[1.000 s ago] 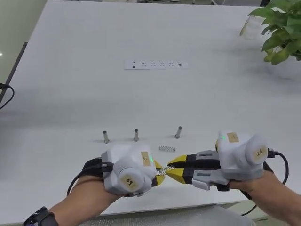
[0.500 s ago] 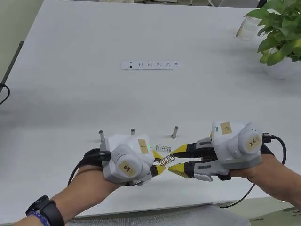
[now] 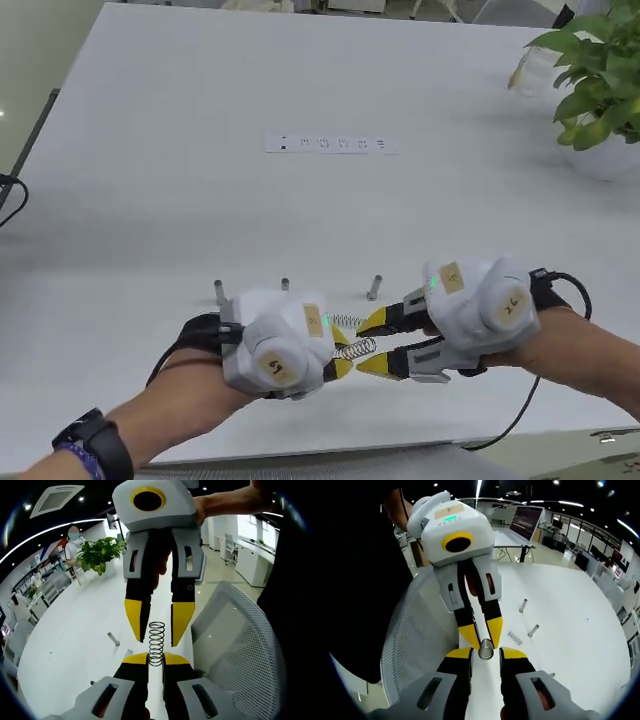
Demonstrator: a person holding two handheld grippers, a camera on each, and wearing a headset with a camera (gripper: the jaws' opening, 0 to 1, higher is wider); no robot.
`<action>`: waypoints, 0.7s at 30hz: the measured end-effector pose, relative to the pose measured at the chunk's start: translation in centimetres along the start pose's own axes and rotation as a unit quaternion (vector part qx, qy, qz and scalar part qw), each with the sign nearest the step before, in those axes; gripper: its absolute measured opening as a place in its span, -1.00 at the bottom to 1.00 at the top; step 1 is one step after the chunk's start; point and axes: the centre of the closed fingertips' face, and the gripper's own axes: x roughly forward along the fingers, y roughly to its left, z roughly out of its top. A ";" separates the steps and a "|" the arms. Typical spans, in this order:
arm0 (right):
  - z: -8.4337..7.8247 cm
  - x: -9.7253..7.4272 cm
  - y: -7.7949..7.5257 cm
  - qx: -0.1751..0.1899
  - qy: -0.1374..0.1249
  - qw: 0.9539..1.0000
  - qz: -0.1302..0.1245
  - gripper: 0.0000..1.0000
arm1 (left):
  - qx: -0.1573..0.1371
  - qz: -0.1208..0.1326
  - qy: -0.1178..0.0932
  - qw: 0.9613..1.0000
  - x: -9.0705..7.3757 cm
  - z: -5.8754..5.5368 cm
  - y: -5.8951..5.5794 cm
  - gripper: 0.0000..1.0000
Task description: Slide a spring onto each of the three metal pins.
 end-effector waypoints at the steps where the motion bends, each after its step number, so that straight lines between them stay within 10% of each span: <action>1: 0.0 0.1 0.0 -0.006 0.005 1.000 0.002 -0.62 | 0.001 -0.001 0.000 1.000 0.0 0.0 0.0 -0.96; 21: -0.4 0.8 0.6 -0.074 0.034 0.996 0.023 -0.82 | 0.002 -0.014 0.002 1.000 0.2 0.1 -0.5 -0.96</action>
